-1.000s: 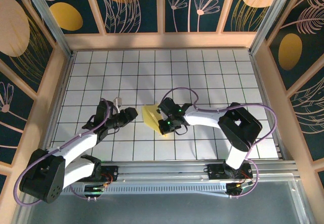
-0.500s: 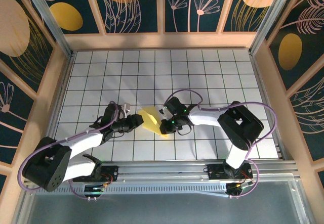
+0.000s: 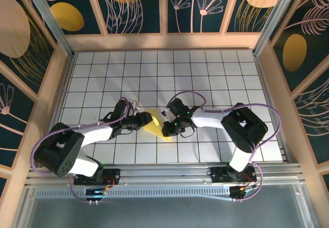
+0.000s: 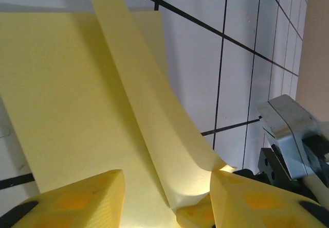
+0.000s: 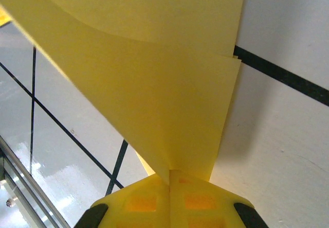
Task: Fold a paper plane with a square sheet of paper (fold left side to right side)
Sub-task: Fourth fold the wing at the center of the table.
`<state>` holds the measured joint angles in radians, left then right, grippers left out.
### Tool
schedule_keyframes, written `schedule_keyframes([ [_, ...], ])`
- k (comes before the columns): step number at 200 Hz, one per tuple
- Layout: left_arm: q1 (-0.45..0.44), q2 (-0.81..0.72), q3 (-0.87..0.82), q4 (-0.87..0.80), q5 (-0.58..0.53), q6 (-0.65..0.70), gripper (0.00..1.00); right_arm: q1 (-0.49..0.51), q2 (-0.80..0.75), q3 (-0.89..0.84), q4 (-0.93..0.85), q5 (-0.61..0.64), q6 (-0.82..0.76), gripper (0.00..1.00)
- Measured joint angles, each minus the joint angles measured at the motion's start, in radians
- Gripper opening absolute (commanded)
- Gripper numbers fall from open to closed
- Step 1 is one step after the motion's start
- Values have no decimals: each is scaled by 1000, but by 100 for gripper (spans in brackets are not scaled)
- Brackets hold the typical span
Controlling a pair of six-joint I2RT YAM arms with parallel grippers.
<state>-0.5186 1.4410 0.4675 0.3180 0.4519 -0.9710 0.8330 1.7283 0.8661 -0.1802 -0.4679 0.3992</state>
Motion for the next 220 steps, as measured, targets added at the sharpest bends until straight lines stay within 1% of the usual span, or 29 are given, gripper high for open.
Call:
schedule_keyframes([
  [74, 0, 107, 63, 0, -31, 2, 51, 0, 0, 0, 2, -6, 2, 0],
  [109, -2, 133, 79, -18, -50, 10, 50, 0, 0, 0, 2, -8, 2, 0],
  [167, -5, 156, 118, -59, -68, 44, 49, 0, 0, 2, 2, -21, 2, 9],
  [220, -5, 164, 137, -87, -74, 67, 49, -6, -15, 16, -4, -28, 2, 22],
])
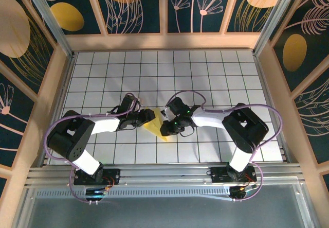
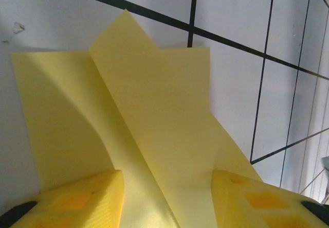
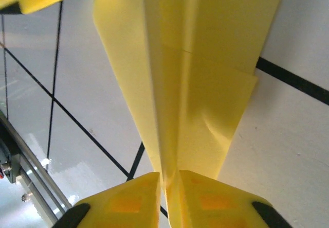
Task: Fold a paper plane with a square sheet of paper (fold left side to right side)
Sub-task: Fourth fold the wing at the center of the table.
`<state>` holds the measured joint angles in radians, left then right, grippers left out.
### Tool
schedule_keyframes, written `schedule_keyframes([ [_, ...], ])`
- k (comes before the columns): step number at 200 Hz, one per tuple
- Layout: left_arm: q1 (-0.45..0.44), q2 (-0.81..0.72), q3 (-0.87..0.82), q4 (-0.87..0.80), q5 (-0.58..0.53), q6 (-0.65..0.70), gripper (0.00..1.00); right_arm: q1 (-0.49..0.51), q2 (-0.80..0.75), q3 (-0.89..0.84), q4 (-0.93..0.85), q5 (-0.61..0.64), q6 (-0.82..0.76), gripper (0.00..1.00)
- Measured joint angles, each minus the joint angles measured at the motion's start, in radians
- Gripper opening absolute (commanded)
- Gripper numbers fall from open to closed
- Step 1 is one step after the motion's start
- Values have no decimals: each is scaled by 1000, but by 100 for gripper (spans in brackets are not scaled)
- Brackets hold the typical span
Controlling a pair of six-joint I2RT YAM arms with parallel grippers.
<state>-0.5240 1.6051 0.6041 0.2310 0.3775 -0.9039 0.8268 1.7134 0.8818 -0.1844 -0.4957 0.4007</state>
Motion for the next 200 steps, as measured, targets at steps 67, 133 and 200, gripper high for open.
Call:
schedule_keyframes([
  [67, 0, 1, 4, -8, -4, 11, 48, -72, -85, 20, 3, -31, -21, 39],
  [133, 0, 1, 6, -10, -12, 10, 48, -144, -50, 19, 160, -135, -18, 39],
  [200, 0, 1, 6, -11, -15, 10, 48, -137, 38, 19, 219, -182, 1, 33],
])
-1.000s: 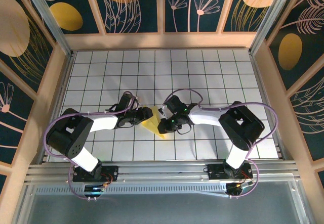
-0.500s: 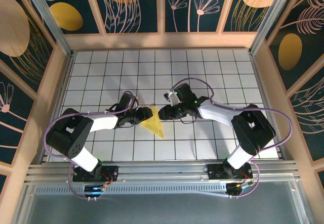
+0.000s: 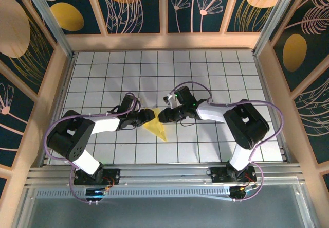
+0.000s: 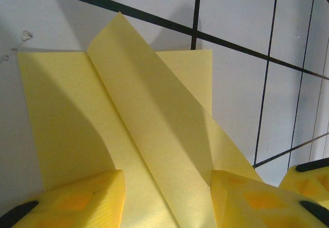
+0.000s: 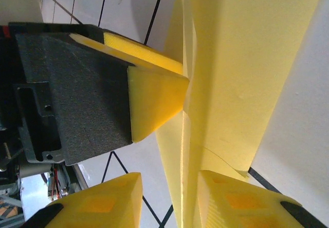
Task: Fold a paper plane with a square sheet of paper (fold left side to right side)
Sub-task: Fourth fold the wing at the center of the table.
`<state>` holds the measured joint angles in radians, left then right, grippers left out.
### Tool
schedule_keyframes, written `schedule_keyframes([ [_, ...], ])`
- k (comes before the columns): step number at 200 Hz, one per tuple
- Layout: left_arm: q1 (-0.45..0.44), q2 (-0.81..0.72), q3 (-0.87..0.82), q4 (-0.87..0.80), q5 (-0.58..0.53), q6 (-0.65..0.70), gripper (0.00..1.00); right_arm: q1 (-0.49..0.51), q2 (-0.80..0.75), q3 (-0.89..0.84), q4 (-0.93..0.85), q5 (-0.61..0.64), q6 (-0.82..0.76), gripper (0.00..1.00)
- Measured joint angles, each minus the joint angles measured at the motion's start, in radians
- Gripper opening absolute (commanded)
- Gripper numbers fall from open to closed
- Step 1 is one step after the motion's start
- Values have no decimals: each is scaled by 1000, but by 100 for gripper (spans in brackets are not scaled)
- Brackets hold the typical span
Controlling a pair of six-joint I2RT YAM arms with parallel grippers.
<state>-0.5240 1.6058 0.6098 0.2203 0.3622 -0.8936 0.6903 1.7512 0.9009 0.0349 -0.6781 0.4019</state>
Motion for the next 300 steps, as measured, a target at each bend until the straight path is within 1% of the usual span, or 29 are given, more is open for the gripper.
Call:
schedule_keyframes([
  [11, 0, 0, 0, 0, -1, 0, 48, 1, 9, 0, 2, -5, 0, 33],
  [49, 0, 0, 0, 0, -1, 0, 48, 3, 34, 0, 6, -6, 0, 26],
  [86, 0, 0, 2, -4, -1, 0, 48, 3, 47, 2, 7, -5, 3, 9],
  [102, 0, 0, 4, -7, -2, 0, 48, 3, 51, 5, 6, -4, -5, 0],
  [142, 0, 0, 5, -9, -5, 0, 48, 3, 70, 16, -8, 8, -4, 0],
  [201, 0, 0, 6, -12, -5, 3, 48, 3, 84, 37, -50, 58, -23, 0],
  [300, 0, 0, 6, -12, -5, 3, 48, 3, 106, 43, -56, 69, -30, 0],
])
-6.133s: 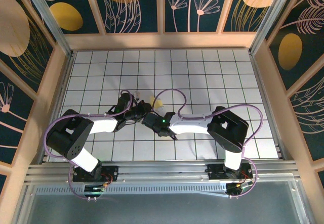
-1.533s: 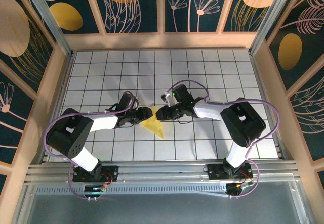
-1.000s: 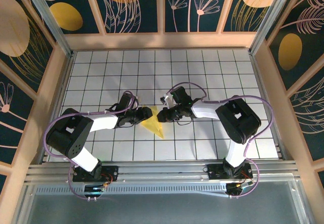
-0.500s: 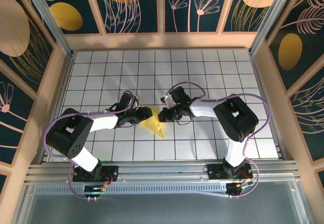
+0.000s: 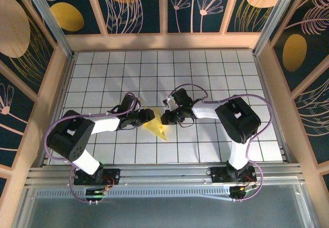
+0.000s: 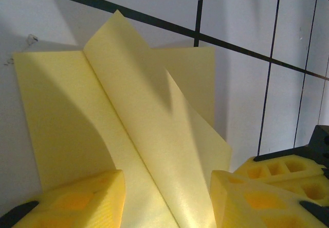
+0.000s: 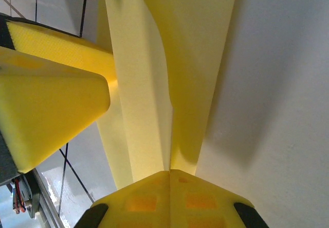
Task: Fold a paper plane with a square sheet of paper (fold left side to right side)
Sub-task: Fourth fold the wing at the center of the table.
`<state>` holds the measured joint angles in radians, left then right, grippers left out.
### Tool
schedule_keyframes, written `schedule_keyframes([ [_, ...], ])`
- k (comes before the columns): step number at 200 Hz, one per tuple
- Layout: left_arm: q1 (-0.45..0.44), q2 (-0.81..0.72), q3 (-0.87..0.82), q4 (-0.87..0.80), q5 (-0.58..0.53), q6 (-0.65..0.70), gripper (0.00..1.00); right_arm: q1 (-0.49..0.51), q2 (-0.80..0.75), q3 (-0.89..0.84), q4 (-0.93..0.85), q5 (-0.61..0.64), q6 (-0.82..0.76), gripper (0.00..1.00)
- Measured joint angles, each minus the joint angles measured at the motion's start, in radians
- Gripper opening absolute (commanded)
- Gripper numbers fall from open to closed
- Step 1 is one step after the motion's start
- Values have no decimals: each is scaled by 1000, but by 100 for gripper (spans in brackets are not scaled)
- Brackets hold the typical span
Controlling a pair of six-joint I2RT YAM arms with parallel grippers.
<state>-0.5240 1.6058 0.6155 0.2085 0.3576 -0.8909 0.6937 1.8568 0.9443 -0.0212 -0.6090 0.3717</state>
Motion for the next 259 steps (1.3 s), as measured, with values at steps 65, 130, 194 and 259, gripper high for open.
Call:
schedule_keyframes([
  [65, 0, 0, 0, 0, 0, 0, 49, 2, 21, 0, 2, 2, 1, 0],
  [130, 0, 0, 14, -13, 0, 1, 55, 2, 27, 0, 7, 3, 8, 0],
  [194, 0, -83, 138, -180, -82, 60, 53, 2, 32, 3, 6, 3, 29, 0],
  [259, 0, -97, 117, -129, -13, 67, 11, 3, 32, 3, 5, 6, 30, 0],
])
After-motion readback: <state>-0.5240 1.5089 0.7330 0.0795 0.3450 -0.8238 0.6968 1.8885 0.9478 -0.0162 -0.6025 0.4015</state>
